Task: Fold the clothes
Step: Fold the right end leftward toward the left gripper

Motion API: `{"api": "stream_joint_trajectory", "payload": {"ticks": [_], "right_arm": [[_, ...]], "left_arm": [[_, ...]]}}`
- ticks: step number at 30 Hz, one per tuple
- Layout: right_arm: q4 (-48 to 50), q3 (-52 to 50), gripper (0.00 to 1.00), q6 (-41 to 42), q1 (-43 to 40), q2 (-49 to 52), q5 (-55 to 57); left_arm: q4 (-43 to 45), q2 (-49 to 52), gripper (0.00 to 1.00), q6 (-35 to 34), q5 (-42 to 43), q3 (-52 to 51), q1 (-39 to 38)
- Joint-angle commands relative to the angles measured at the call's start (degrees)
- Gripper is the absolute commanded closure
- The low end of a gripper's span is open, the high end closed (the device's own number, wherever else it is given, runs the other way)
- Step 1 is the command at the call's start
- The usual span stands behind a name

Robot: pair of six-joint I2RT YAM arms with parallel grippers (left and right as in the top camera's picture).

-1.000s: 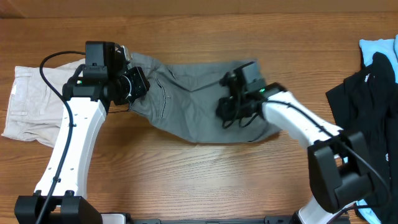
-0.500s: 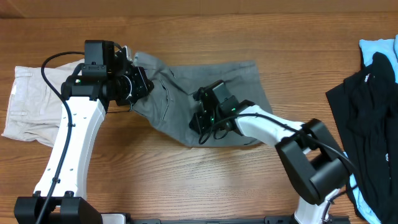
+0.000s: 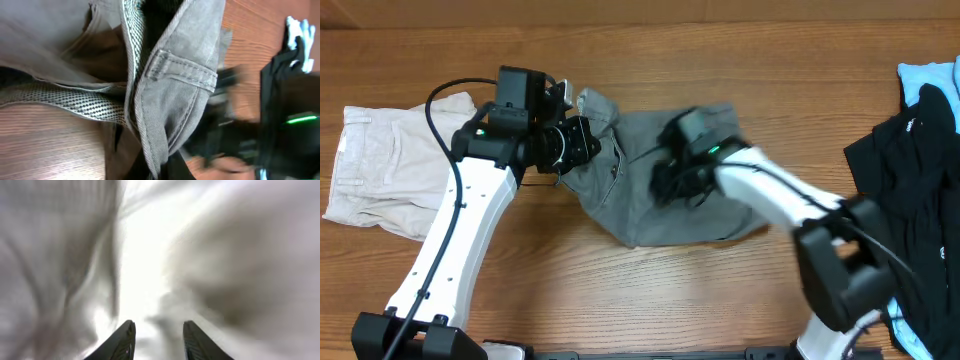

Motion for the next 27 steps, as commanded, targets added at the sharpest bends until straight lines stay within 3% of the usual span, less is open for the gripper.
{"api": "stream_joint_trajectory", "payload": {"ticks": [1,9,18,27], "right_arm": [[-5.97,4.63,0.61,-0.70,-9.18,-7.04,7.80],[-11.06,-0.24,0.61,-0.74,-20.55,-4.96,8.63],[-6.49,-7.82,0.62,-0.90,-20.35,-4.90,8.44],[-4.42,-11.30,0.62,-0.90,-20.31,-4.90,8.44]], "left_arm": [[2.45,-1.79,0.96,1.60,-3.28,1.90,-1.86],[5.05,-1.77,0.96,1.70,-3.74,1.90,-3.15],[10.23,1.16,0.96,1.99,-5.31,1.90,-12.15],[19.17,12.20,0.96,1.49,-3.28,1.90,-20.63]]}}
